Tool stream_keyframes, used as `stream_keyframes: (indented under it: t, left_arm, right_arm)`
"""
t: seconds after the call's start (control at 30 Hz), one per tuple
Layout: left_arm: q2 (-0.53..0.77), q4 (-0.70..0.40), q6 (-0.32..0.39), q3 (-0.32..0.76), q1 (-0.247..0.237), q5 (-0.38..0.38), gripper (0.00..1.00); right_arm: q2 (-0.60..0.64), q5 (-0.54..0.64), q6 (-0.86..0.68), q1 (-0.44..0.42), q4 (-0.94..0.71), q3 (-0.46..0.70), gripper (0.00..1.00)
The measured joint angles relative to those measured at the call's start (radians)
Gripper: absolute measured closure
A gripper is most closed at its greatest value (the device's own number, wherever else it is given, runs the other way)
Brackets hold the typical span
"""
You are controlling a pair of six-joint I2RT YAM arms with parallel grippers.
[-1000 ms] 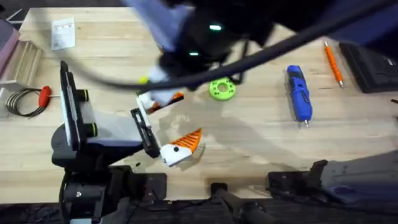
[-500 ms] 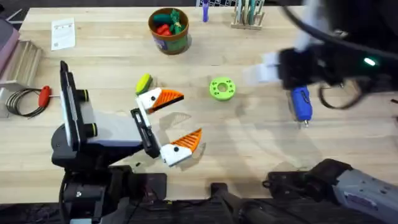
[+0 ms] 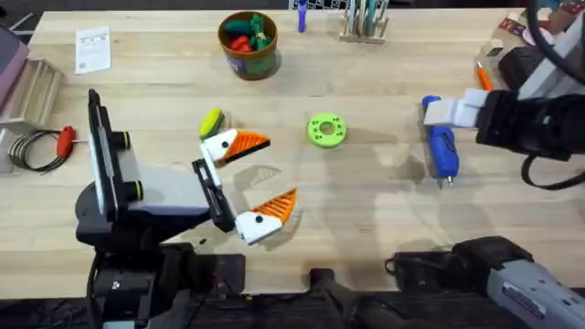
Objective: Pick up the gripper from the table and insert it into the empty holder that is missing its gripper. Then pick up a screw, insert it into the mounting hole, and use the screwdriver to tighten it. Finally, clean up the table by picking up the vegetable and placing it into the bucket.
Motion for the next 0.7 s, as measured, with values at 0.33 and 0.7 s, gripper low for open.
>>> stream_keyframes:
  t: [0.33, 0.7]
  left_arm:
    - [0.0, 0.0, 0.0, 0.0, 0.0, 0.0, 0.015]
    - [0.0, 0.001, 0.0, 0.0, 0.0, -0.004, 0.352]
  right_arm:
    - [0.086, 0.0, 0.003, -0.051, 0.01, 0.0, 0.009]
    - [0.1, 0.0, 0.003, -0.051, 0.011, 0.0, 0.01]
